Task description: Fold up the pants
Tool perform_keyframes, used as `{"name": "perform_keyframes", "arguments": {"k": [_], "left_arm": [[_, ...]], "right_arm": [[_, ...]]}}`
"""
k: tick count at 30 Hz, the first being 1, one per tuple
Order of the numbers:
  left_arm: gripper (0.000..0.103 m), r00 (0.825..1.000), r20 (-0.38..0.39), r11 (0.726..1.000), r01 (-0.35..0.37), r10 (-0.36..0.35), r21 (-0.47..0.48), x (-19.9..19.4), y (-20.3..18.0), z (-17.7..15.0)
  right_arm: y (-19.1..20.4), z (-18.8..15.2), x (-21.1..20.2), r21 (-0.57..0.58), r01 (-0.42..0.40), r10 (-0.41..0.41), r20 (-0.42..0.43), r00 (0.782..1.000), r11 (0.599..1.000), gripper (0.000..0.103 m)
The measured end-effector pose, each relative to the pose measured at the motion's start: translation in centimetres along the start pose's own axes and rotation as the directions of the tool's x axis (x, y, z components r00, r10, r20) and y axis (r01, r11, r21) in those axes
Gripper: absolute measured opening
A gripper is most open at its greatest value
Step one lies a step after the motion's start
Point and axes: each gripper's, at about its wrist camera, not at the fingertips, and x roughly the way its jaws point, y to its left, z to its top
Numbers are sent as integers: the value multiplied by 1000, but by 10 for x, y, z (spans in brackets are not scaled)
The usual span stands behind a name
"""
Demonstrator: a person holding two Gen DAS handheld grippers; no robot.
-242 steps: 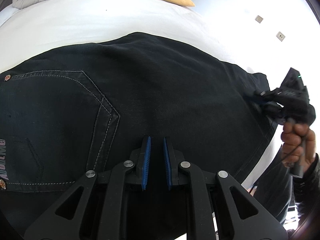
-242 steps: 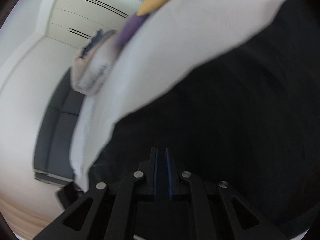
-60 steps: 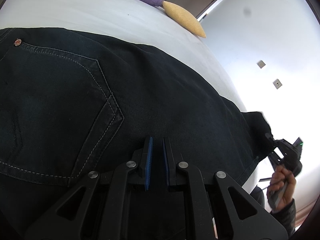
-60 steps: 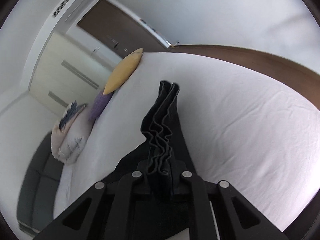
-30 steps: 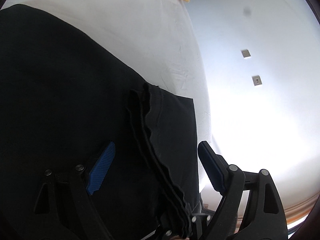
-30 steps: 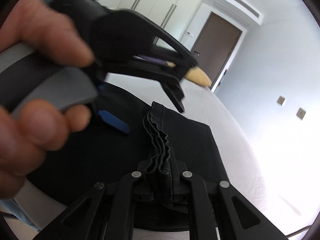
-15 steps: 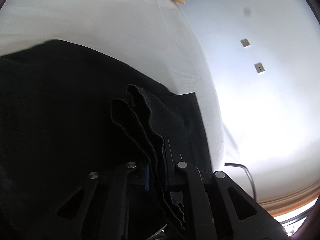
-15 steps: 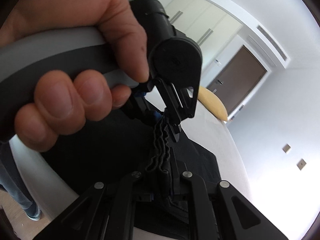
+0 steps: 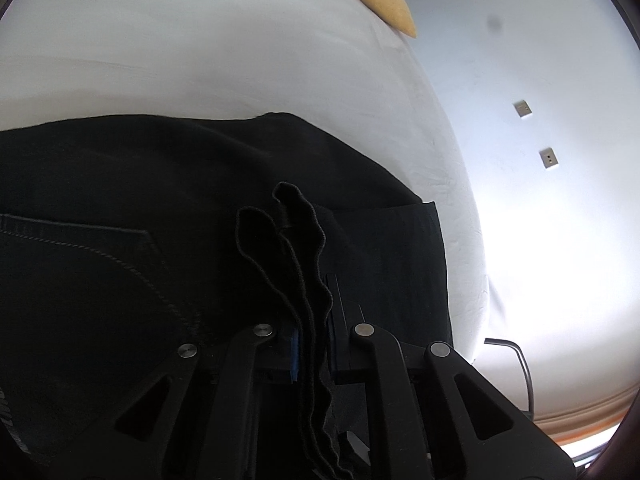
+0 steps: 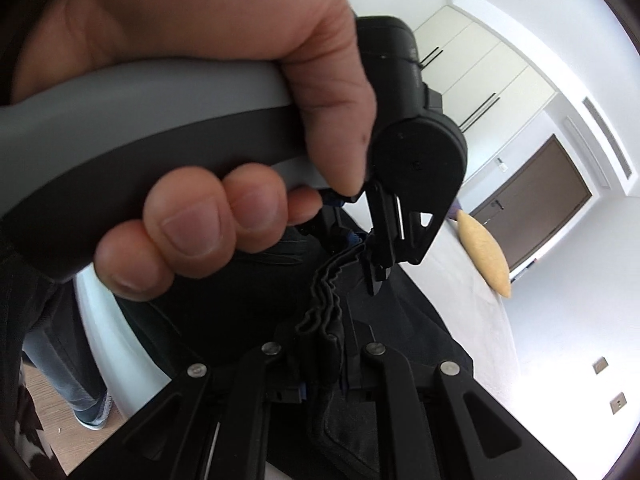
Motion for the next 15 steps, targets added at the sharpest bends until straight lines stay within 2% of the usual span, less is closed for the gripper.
{"name": "perform_keyframes", "arguments": {"k": [3,5,7,9,11,13,15], "left_arm": [[8,1000,8,1000,2,-2,-19,-11,13,-3],[8,1000,11,1000,-2,2,-25,-15,18,-5],[9,1000,10,999,-21,21,-28,-2,25,-28],[9,1000,11,999,-23,23,-34,-8,31,-31],[12,998,28,998,-47,48,-36,-16,30,-36],[15,993,69,995,-97,99,-24,-33,27,-42],[15,978,119,985,-169,170,-20,-52,25,-45]], "right_arm": [[7,4,5,-22,-15,15,-11,1000,1000,12],[-3,2,13,-33,-32,32,-19,999,999,13],[-4,-6,21,-10,-70,69,-40,997,998,15],[-4,-7,24,13,-92,92,-58,994,996,16],[-13,-9,19,50,-107,109,-44,993,993,28],[-37,-20,13,132,-128,133,-26,991,983,68],[-61,-24,8,231,-215,223,-10,975,949,77]]}}
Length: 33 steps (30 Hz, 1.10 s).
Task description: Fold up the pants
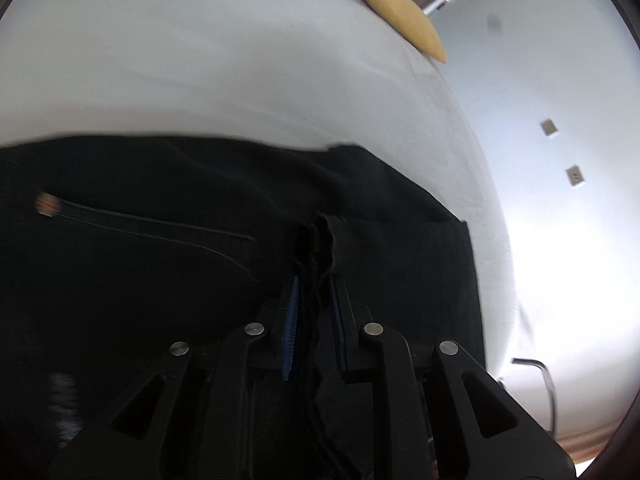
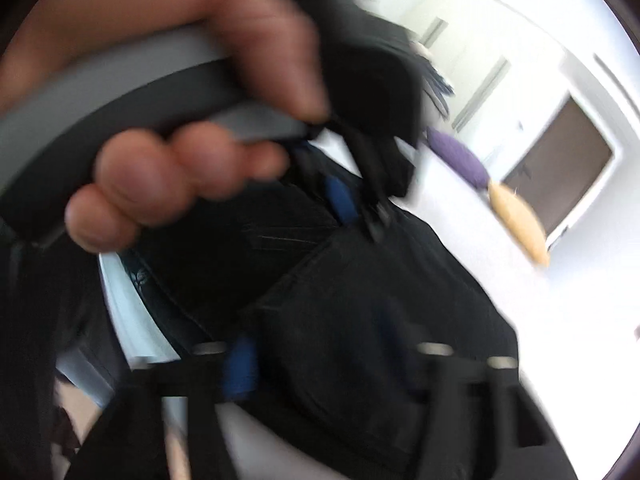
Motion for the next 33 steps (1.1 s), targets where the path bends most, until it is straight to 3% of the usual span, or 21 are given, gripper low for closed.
{"name": "perform_keyframes", "arguments": {"k": [3,5,7,9,11,13,15,19,21,24,25,27,30,33], "left_arm": [[15,994,79,997,-74,74,-1,-30,1,-2],[15,983,131,990,-133,125,50,-46,-14,-10],[15,974,166,971,-179,153,160,-51,-38,-24],[15,975,158,944,-195,157,266,-40,-65,-40],[15,974,118,915,-221,192,339,-24,-74,-59],[15,966,80,899,-257,245,355,0,-81,-75],[15,961,129,883,-277,247,379,-1,-79,-85],[14,948,141,860,-317,284,400,-5,-82,-93],[14,948,139,865,-317,285,390,3,-89,-94],[14,951,140,874,-308,275,377,12,-103,-93],[14,951,139,874,-307,275,377,6,-100,-96],[14,951,137,875,-307,276,375,16,-103,-83],[14,951,138,876,-307,275,372,25,-107,-65],[14,953,140,880,-303,270,367,27,-97,-65]], "right_arm": [[-41,-6,-21,188,-143,144,7,990,972,75],[-77,-17,-29,331,-249,258,17,966,910,59],[-117,-33,-31,487,-331,353,48,934,809,36],[-163,-53,-30,642,-401,422,130,897,654,27],[-191,-72,-29,723,-427,442,186,877,543,23],[-227,-80,-22,763,-450,457,229,859,465,23],[-253,-82,-8,780,-474,476,261,840,408,23],[-291,-82,37,830,-492,498,319,806,264,23],[-300,-81,63,842,-478,496,313,810,250,23],[-305,-88,97,873,-439,560,260,787,213,23],[-301,-95,104,887,-412,578,228,784,210,16],[-297,-104,101,882,-424,594,231,770,207,9],[-294,-126,94,881,-440,610,255,750,173,9],[-277,-139,73,875,-448,637,242,732,182,9]]}}
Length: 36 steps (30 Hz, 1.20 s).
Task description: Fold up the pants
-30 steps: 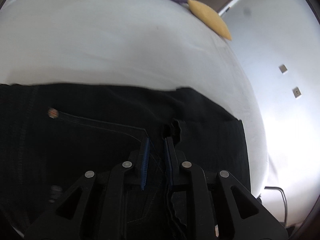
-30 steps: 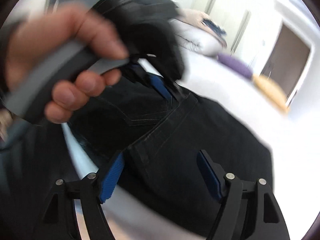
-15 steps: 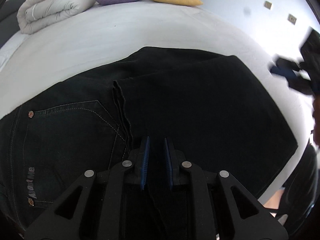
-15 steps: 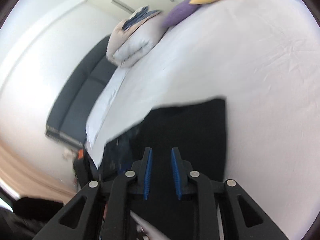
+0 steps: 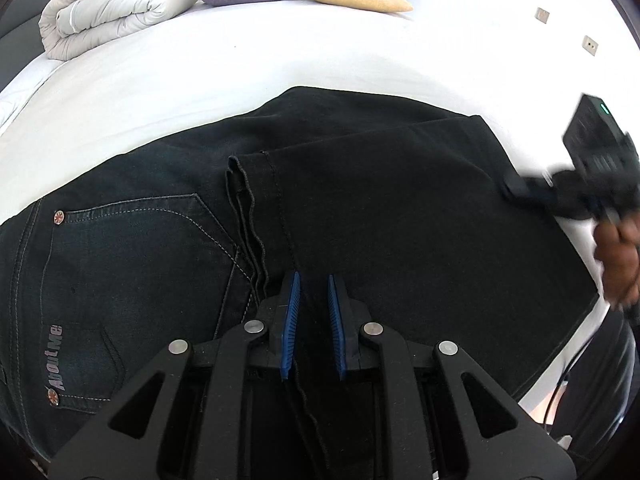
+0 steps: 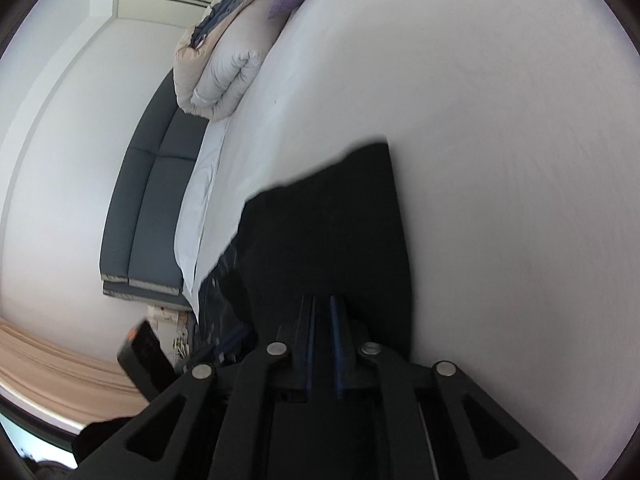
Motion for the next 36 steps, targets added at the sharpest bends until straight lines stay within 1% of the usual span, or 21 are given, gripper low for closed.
{"name": "perform_keyframes", "arguments": {"k": [1,4,7,9,11,12,13,18,20,22,24,26,27,28,29,30,31,32,33,35,36], "left_arm": [[14,1000,1,1000,1,-1,-2,13,-4,-4],[14,1000,5,1000,4,-4,-5,16,-3,-7],[14,1000,8,1000,9,-9,-9,14,-1,-8],[14,1000,12,1000,12,-12,-14,14,1,-8],[14,1000,16,1000,14,-13,-18,15,2,-9],[14,1000,18,1000,14,-14,-19,15,3,-10],[14,1000,20,1000,15,-14,-21,15,4,-10],[14,999,28,998,34,-33,-43,18,9,-12],[15,998,40,997,48,-46,-66,15,12,-13],[15,995,68,990,79,-72,-116,2,19,-17],[15,989,111,975,118,-98,-191,-15,31,-26],[16,975,177,941,182,-135,-284,-38,52,-43],[19,970,199,925,202,-143,-323,-47,62,-51],[37,962,231,901,227,-148,-368,-59,74,-62],[73,952,268,879,250,-147,-406,-71,86,-72],[85,939,320,853,269,-128,-447,-87,98,-84],[91,916,391,820,293,-93,-492,-105,113,-98],[93,896,438,788,317,-67,-528,-118,126,-110],[94,883,467,750,339,-46,-567,-128,140,-122],[94,859,512,663,391,-15,-638,-139,169,-144],[94,846,533,608,424,-1,-671,-140,183,-154]], "right_arm": [[2,-13,-2,-7,-6,6,-12,1000,1000,9],[8,-49,-10,-14,-24,24,-44,999,1000,9],[8,-76,-21,-12,-20,20,-52,998,1000,9],[8,-86,-25,5,-17,17,-49,999,1000,9],[11,-86,-18,-5,11,-11,-46,999,1000,8],[11,-86,-14,-18,51,-52,-43,998,999,0],[12,-87,-12,-20,69,-70,-42,997,997,0],[1,-89,-6,6,34,-34,3,999,999,0],[1,-91,-6,-10,36,-36,21,999,999,0],[2,-93,-7,-13,49,-48,31,998,999,0],[1,-93,-7,-4,49,-49,36,998,999,0],[3,-93,-7,-4,49,-49,45,998,999,0],[4,-93,-6,-9,50,-50,49,998,999,0],[6,-93,-5,-12,49,-49,54,997,999,0],[6,-94,-6,-8,47,-47,59,997,999,0],[6,-94,-6,0,46,-46,65,997,999,0],[6,-94,-6,4,47,-47,70,996,999,0],[7,-94,-6,5,50,-51,75,996,999,0],[8,-94,-7,6,54,-54,80,995,999,0],[9,-95,-8,10,55,-56,91,994,998,0],[11,-95,-8,11,57,-57,95,994,998,0]]}}
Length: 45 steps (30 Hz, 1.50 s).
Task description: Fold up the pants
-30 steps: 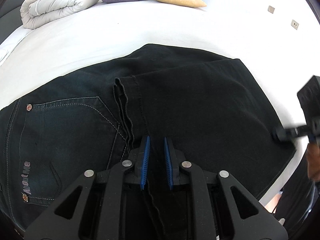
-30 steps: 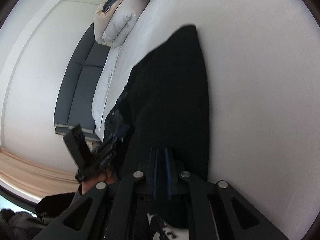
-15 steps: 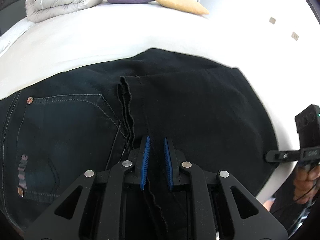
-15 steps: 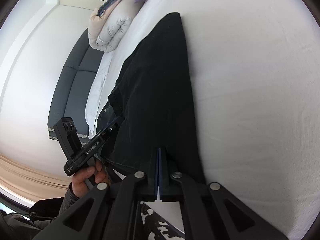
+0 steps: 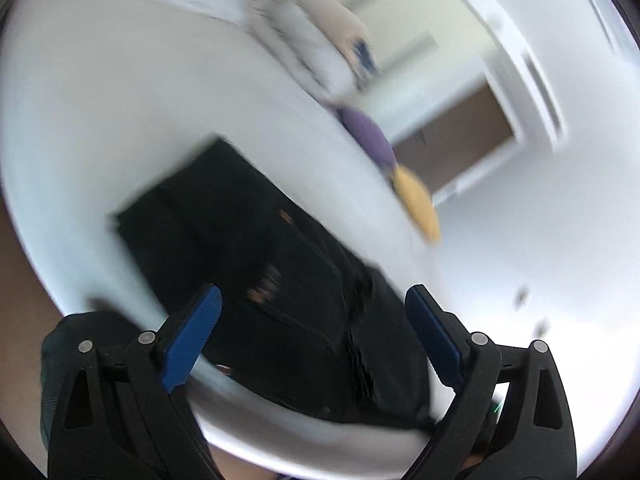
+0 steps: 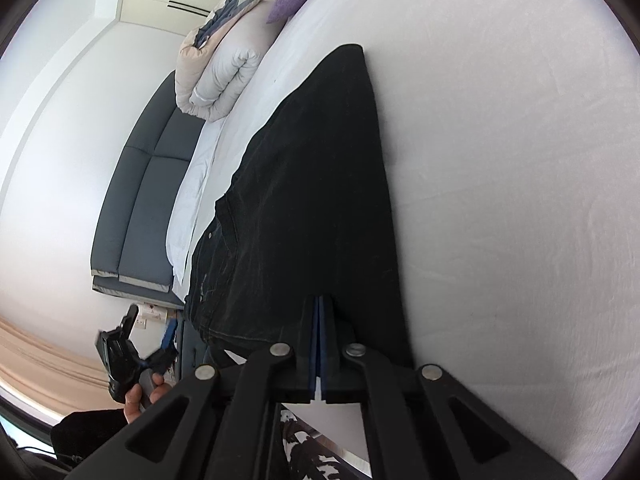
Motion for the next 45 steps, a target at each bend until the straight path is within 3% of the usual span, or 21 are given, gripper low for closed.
{"name": "perform_keyframes", "arguments": {"k": [2,4,7,8,13,18,24,31,39,42,45], "left_arm": [[94,999,29,986,39,-35,-164,-6,31,9],[94,997,40,949,71,-62,-308,-6,57,11],[94,998,27,937,59,-53,-344,-2,69,15],[94,998,23,935,61,-57,-348,-1,71,16],[93,998,9,901,55,-57,-430,14,95,16],[93,998,10,901,57,-58,-431,29,108,20],[93,999,-38,905,3,-22,-425,46,114,27],[89,992,-98,891,28,-80,-454,71,124,42],[84,992,-49,802,68,-120,-593,81,145,45],[73,991,-29,759,84,-134,-645,81,152,41],[53,989,-27,746,91,-144,-660,82,156,37]], "right_arm": [[4,1,1,4,-8,8,3,1000,1000,7],[9,1,-2,0,-33,33,7,999,999,27],[21,2,-1,-23,-46,47,6,999,999,50],[24,2,0,-30,-36,36,3,999,999,52],[26,6,3,-9,-19,19,-2,1000,1000,52],[25,6,4,-6,-15,15,-3,1000,1000,52],[24,5,3,0,-14,14,-8,1000,1000,52],[25,6,3,-2,-15,15,-7,1000,1000,52],[25,6,3,-4,-17,17,-5,1000,1000,52],[28,7,0,0,-15,15,-1,1000,1000,52],[35,11,-2,-4,-36,36,4,999,999,53]]}}
